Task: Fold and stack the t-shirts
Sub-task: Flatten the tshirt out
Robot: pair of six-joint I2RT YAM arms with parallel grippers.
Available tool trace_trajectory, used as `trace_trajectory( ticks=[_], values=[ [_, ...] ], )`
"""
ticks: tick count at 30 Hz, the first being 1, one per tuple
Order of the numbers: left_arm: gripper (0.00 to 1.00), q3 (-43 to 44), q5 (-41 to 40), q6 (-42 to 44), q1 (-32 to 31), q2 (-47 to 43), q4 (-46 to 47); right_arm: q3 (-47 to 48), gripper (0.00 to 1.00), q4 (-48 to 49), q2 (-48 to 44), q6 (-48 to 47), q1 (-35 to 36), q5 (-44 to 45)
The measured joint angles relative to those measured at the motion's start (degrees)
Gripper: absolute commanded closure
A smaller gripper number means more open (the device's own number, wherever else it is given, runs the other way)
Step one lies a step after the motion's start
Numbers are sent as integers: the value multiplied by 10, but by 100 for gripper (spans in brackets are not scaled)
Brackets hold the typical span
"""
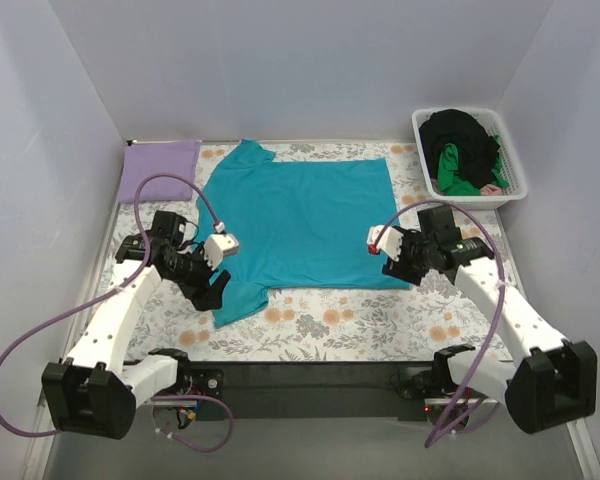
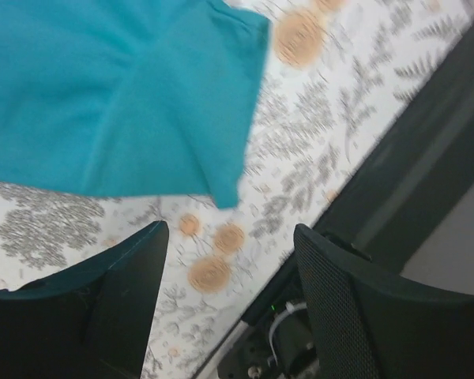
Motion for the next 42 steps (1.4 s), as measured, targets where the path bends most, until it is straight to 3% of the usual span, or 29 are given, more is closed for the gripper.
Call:
trace_trajectory(
  ticks=[2, 4, 10, 14, 21, 35, 42],
  values=[
    [40, 5, -11, -38, 0, 35, 54, 51, 49, -4, 64, 30, 0, -5],
    [45, 6, -31, -76, 0, 81, 115, 96, 54, -3, 129, 63, 0, -9],
    [48, 25, -106, -150, 0, 254, 261, 155, 56, 13, 281, 138, 8, 12],
    [47, 20, -142, -157, 1, 314, 306, 153, 55, 18, 337, 150, 11, 46],
    [47, -30, -172, -142, 1, 290, 345, 127, 55, 46, 360, 154, 12, 87],
    [44, -142, -180, -122, 1, 159, 309, 37, 52, 76, 275, 149, 23, 93],
    [41, -117, -172, -124, 1, 166, 267, 31, 45, 38, 253, 157, 27, 89]
  ],
)
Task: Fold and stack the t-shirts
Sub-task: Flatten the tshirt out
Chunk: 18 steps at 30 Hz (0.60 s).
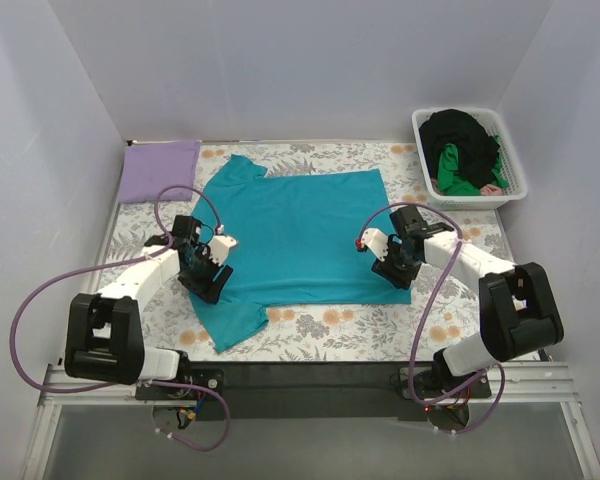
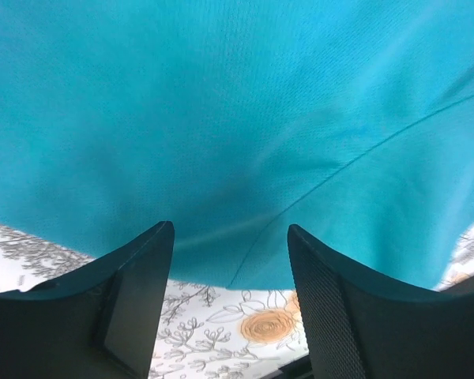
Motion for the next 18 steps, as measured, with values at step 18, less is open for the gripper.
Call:
trace_trajectory(
  ticks=[18],
  values=[
    [41, 36, 58, 122, -78, -95, -240, -35, 55, -85, -133, -51, 36, -7]
  ],
)
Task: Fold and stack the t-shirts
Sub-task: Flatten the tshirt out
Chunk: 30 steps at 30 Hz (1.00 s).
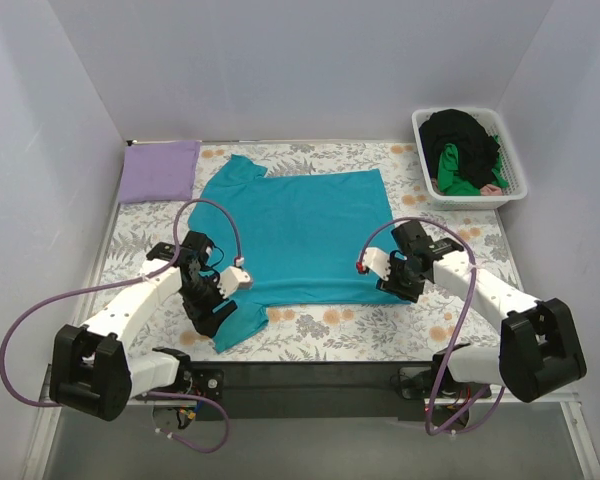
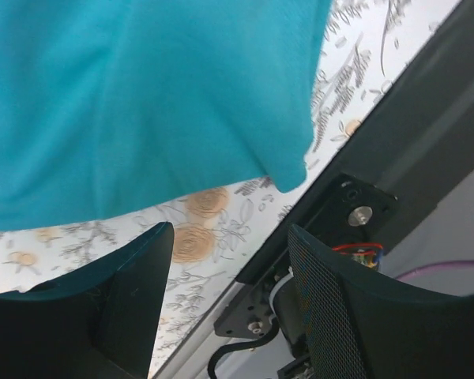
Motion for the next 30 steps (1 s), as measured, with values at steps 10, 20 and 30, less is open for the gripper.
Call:
trace_trajectory(
  ticks=[10, 20, 30],
  values=[
    [39, -41, -21, -13, -84, 3, -10, -59, 54, 48, 18, -10, 17, 56],
    [38, -60, -45, -57, -193, 23, 17, -65, 59, 80, 31, -11, 21, 76],
    [41, -82, -96, -118, -261, 72, 57, -63, 63, 86, 38, -5, 21, 83]
  ],
)
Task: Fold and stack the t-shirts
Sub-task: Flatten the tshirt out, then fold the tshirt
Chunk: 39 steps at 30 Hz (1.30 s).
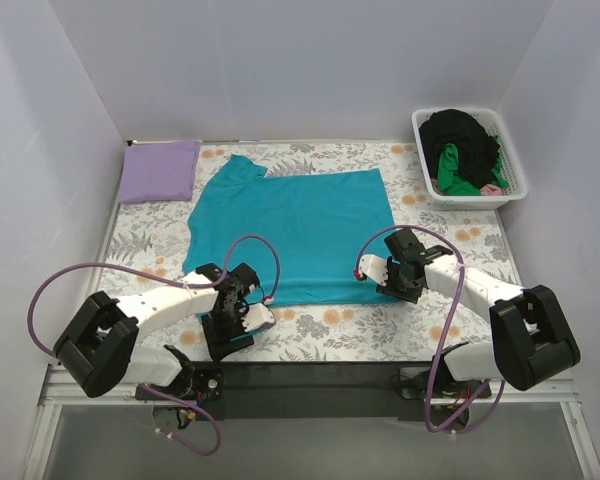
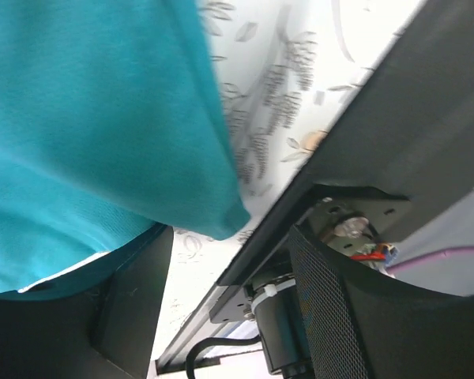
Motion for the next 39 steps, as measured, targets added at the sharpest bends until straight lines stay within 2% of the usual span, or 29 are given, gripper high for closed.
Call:
trace_trajectory(
  ticks=[3, 8, 9, 11, 12, 20, 28, 39],
  values=[
    [49, 0, -17, -17, -2, 9, 8, 0, 66, 0, 1, 0, 0, 0],
    [100, 0, -31, -35, -2, 20, 17, 0, 80, 2, 2, 1, 0, 1],
    [100, 0, -33, -37, -2, 20, 20, 0, 84, 3, 2, 1, 0, 1],
    [100, 0, -35, -38, -2, 18, 21, 0, 96, 3, 1, 0, 0, -1],
    [100, 0, -35, -38, -2, 14, 21, 1, 99, 2, 1, 2, 0, -2],
    [100, 80, -28, -49, 7, -38, -32, 18, 99, -29, -41, 2, 0, -11],
    [100, 151, -31, -50, 44, -77, -80, 35, 99, -56, -80, -1, 0, -12],
    [100, 256, -47, 10, 174, -35, -80, 101, 99, -69, -47, -7, -16, -16]
  ],
)
